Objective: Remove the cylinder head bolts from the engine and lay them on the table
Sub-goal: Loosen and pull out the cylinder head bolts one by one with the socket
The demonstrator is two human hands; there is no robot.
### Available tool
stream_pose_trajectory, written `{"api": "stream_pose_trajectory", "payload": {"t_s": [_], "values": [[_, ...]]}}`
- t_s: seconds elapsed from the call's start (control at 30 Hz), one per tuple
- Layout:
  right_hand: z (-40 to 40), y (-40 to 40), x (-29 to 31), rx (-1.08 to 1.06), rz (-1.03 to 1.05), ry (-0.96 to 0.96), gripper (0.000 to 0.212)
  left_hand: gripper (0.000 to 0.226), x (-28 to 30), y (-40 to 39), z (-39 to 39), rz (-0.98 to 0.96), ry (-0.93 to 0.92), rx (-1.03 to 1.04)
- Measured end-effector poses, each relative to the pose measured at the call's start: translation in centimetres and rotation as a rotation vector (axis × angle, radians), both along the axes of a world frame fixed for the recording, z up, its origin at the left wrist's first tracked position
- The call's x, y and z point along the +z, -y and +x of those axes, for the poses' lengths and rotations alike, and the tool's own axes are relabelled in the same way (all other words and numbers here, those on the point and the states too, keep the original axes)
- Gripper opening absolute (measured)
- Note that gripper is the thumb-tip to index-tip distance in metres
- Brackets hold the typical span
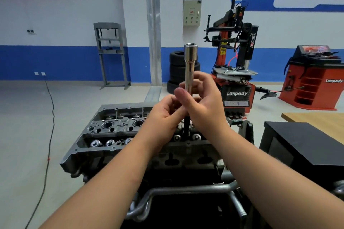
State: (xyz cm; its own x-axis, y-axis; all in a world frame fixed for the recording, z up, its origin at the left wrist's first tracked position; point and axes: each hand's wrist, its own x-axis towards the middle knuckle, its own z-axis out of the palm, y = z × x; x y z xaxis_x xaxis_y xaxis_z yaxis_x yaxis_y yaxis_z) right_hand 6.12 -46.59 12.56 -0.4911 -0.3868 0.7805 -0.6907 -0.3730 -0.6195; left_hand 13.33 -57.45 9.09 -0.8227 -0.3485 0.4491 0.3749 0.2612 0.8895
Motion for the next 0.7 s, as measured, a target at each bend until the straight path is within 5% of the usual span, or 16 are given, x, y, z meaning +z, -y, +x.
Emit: {"api": "stream_pose_trajectory", "payload": {"t_s": [0.13,0.27,0.43,0.6,0.7], "values": [[1.4,0.3,4.5,-0.111,-0.102,-0.010,0.028,0.031,0.0,0.0,0.0,0.002,0.011,0.044],[1.6,0.0,6.0,-0.074,0.044,-0.061,0.017,0.034,0.1,-0.3,0.5,-0.018,0.078,-0.012],[2.1,-0.7,6.2,0.164,0.098,0.123,0.027,0.030,0.4,-0.2,0.8,-0.054,0.117,-0.030],[3.5,0.3,6.3,0.045,0.062,0.217,0.051,0.012,0.2,-0.3,-0.1,-0.001,0.053,0.016],[3.6,1.0,7.0,0.044,0.028,0.361,0.046,0.017,0.2,-0.5,-0.2,-0.040,0.079,0.051]]}}
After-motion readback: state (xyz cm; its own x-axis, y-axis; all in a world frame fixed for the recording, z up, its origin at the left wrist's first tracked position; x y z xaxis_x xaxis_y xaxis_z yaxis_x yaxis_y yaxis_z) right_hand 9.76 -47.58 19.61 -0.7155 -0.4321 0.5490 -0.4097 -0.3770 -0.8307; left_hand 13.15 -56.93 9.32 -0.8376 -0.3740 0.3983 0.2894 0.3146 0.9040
